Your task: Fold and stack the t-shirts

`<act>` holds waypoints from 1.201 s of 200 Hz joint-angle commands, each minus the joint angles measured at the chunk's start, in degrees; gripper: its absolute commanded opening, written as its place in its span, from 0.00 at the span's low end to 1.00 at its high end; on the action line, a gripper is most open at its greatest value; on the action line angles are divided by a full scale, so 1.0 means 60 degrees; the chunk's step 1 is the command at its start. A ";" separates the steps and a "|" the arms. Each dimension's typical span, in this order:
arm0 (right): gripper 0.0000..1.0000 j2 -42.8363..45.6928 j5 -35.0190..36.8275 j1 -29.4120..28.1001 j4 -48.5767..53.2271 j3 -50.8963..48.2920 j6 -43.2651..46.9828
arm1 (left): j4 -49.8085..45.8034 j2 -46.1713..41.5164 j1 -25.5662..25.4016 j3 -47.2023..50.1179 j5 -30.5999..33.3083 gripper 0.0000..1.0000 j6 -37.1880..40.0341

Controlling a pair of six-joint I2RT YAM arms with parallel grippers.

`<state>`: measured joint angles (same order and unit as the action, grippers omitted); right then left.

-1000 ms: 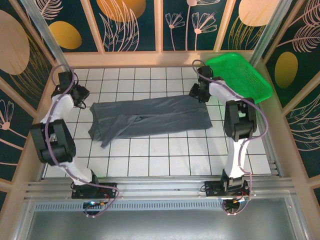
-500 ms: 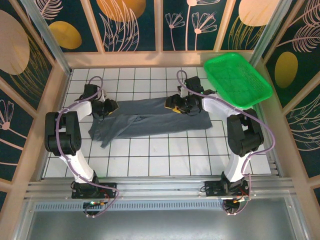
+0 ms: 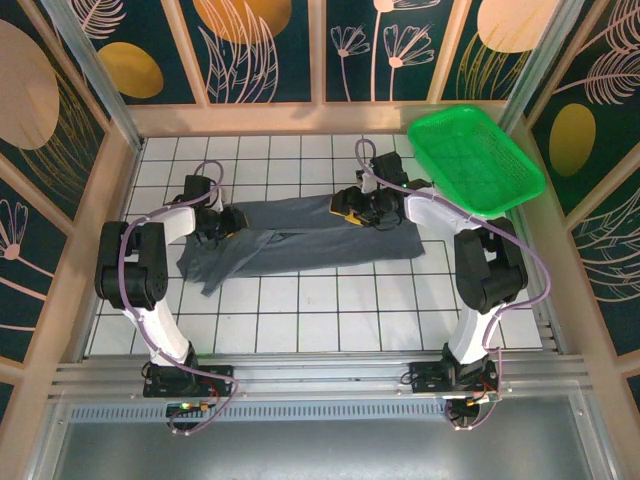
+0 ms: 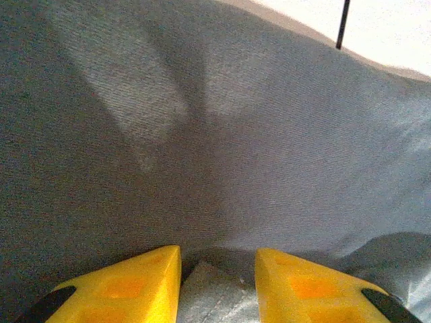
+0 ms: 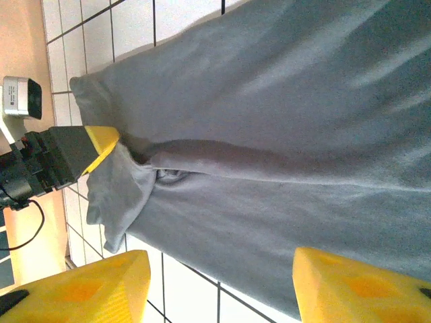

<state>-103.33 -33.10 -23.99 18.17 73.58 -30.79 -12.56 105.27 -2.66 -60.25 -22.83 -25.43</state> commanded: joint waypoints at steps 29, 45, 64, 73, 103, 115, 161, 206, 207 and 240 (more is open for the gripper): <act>0.58 0.0141 -0.0196 0.0028 -0.0144 0.0070 -0.0084 | -0.0002 -0.0200 -0.0281 0.0144 0.0178 0.21 0.0256; 0.57 0.0156 -0.0149 0.0025 -0.0143 0.0070 -0.0099 | 0.0033 -0.0484 -0.0334 0.0288 0.0245 0.08 0.0134; 0.57 0.0174 -0.0068 0.0041 -0.0129 0.0041 -0.0102 | 0.0017 -0.0942 -0.0390 0.0465 0.0231 0.00 -0.0070; 0.57 0.0173 -0.0064 0.0050 -0.0129 0.0041 -0.0113 | -0.0015 -0.1122 -0.0420 0.0576 0.0217 0.00 -0.0164; 0.56 0.0204 -0.0017 0.0076 -0.0114 0.0012 -0.0113 | -0.0199 -0.1948 -0.0558 0.1074 -0.0011 0.00 -0.0468; 0.56 0.0206 -0.0034 0.0088 -0.0142 0.0012 -0.0139 | -0.0272 -0.2206 -0.0686 0.1254 -0.0096 0.00 -0.0585; 0.55 0.0283 -0.0001 0.0116 -0.0165 -0.0030 -0.0157 | -0.0517 -0.3137 -0.1430 0.1897 -0.0661 0.00 -0.1658; 0.55 0.0435 0.0044 0.0127 -0.0289 -0.0377 -0.0223 | -0.0230 -0.3901 -0.2132 0.2694 -0.1037 0.00 -0.3048; 0.55 0.0449 0.0049 0.0129 -0.0297 -0.0388 -0.0227 | -0.0211 -0.3912 -0.2156 0.2713 -0.1048 0.00 -0.3082; 0.55 0.0509 0.0053 0.0131 -0.0412 -0.0627 -0.0300 | 0.0318 -0.3841 -0.2721 0.3127 -0.1026 0.00 -0.3828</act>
<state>-102.78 -32.97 -23.57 17.69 71.07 -31.92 -12.95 82.32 -16.97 -43.29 -27.77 -43.22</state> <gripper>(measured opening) 0.548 0.061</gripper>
